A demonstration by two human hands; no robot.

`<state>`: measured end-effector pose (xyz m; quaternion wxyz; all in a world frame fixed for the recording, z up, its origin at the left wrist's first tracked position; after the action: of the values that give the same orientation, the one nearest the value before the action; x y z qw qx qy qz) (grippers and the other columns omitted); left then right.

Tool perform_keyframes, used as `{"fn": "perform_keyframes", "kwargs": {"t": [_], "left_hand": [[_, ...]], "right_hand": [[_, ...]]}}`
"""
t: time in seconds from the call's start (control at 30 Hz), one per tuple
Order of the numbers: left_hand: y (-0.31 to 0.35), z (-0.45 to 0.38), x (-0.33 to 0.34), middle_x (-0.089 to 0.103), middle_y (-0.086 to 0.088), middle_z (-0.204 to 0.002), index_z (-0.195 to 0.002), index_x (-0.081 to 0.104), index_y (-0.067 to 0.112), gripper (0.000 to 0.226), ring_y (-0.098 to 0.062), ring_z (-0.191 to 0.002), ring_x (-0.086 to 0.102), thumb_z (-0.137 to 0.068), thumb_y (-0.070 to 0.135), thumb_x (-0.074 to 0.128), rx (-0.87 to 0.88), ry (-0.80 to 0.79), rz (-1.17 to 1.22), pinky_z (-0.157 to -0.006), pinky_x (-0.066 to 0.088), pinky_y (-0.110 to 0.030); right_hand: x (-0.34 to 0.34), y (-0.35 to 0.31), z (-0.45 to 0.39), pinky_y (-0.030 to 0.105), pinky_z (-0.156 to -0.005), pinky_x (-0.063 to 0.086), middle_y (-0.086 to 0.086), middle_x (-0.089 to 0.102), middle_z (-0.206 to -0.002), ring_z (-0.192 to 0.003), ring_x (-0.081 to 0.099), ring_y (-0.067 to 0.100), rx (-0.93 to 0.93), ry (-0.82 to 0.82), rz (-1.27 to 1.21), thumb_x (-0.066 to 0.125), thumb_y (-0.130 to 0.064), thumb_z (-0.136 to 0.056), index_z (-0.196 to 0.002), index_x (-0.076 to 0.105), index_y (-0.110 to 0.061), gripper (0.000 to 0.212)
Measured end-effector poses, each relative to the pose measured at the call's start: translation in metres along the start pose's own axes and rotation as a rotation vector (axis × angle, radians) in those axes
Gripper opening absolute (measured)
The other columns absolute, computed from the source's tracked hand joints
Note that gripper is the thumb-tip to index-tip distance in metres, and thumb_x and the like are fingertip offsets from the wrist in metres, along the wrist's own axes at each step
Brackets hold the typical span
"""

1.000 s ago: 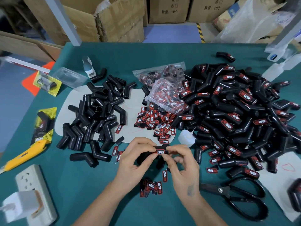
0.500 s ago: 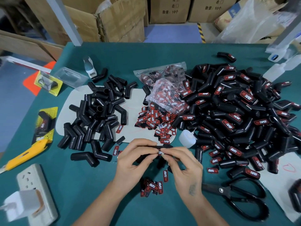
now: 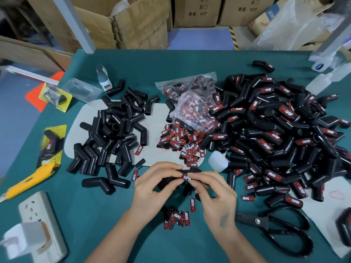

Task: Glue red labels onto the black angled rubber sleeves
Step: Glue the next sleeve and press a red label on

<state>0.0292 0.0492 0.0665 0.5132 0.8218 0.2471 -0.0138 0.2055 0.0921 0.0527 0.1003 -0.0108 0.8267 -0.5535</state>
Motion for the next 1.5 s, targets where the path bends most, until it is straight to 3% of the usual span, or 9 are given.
{"fn": "perform_keyframes", "kwargs": {"t": [0.33, 0.53, 0.8, 0.97, 1.23, 1.5], "left_hand": [[-0.0028, 0.0013, -0.0008, 0.074, 0.002, -0.113, -0.1, 0.077, 0.013, 0.012, -0.018, -0.104, 0.074, -0.089, 0.011, 0.081, 0.011, -0.023, -0.018, -0.094, 0.055, -0.026], [-0.0004, 0.0011, -0.0006, 0.073, 0.005, -0.117, -0.107, 0.073, 0.019, 0.029, -0.018, -0.106, 0.073, -0.086, 0.002, 0.083, 0.06, -0.041, -0.042, -0.095, 0.056, -0.028], [-0.0004, 0.0015, 0.0001, 0.072, -0.004, -0.113, -0.098, 0.079, 0.004, 0.009, -0.019, -0.105, 0.073, -0.09, 0.004, 0.08, 0.087, -0.071, -0.067, -0.093, 0.056, -0.028], [-0.001, 0.0003, 0.0035, 0.068, 0.0, -0.117, -0.104, 0.08, 0.01, 0.013, -0.02, -0.102, 0.072, -0.092, 0.005, 0.077, 0.074, -0.101, -0.038, -0.09, 0.056, -0.029], [-0.0029, 0.0008, 0.0089, 0.065, -0.002, -0.118, -0.108, 0.081, 0.007, 0.015, -0.021, -0.104, 0.07, -0.095, 0.006, 0.074, 0.076, -0.165, -0.049, -0.089, 0.055, -0.028], [-0.0007, -0.0004, 0.0047, 0.068, -0.001, -0.117, -0.105, 0.08, 0.007, 0.012, -0.019, -0.103, 0.072, -0.093, 0.004, 0.077, 0.081, -0.127, -0.036, -0.092, 0.056, -0.027]], "right_hand": [[-0.0013, -0.0017, 0.001, 0.022, -0.081, 0.055, -0.012, 0.075, -0.1, -0.092, 0.074, 0.013, -0.038, 0.009, 0.031, 0.072, -0.013, -0.095, -0.103, 0.081, -0.016, 0.012], [-0.002, 0.0007, 0.003, 0.024, -0.081, 0.055, -0.012, 0.075, -0.101, -0.092, 0.073, 0.012, -0.063, 0.016, 0.062, 0.075, -0.01, -0.094, -0.102, 0.081, -0.015, 0.012], [-0.002, 0.0026, 0.0042, 0.022, -0.081, 0.054, -0.013, 0.074, -0.102, -0.093, 0.073, 0.012, -0.079, 0.022, 0.06, 0.072, -0.018, -0.099, -0.105, 0.081, -0.018, 0.011], [-0.0017, 0.0017, 0.0033, 0.023, -0.081, 0.054, -0.014, 0.074, -0.103, -0.093, 0.073, 0.013, -0.089, 0.015, 0.052, 0.072, -0.016, -0.098, -0.109, 0.08, -0.023, 0.015], [-0.0022, 0.0027, 0.0034, 0.024, -0.08, 0.054, -0.012, 0.074, -0.1, -0.091, 0.073, 0.012, -0.06, 0.013, 0.057, 0.072, -0.013, -0.096, -0.101, 0.081, -0.015, 0.011], [-0.0017, 0.0007, 0.0026, 0.023, -0.081, 0.055, -0.012, 0.074, -0.101, -0.092, 0.073, 0.012, -0.058, 0.016, 0.047, 0.072, -0.014, -0.096, -0.102, 0.082, -0.014, 0.011]]}}
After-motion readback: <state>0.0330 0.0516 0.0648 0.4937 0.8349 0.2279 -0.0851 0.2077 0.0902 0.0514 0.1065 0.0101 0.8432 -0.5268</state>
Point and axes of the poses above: each hand's wrist, its own z-axis away from the middle knuckle, its own x-axis out of the palm, y = z × x, the point moved 9 cm from there along -z, towards the middle knuckle
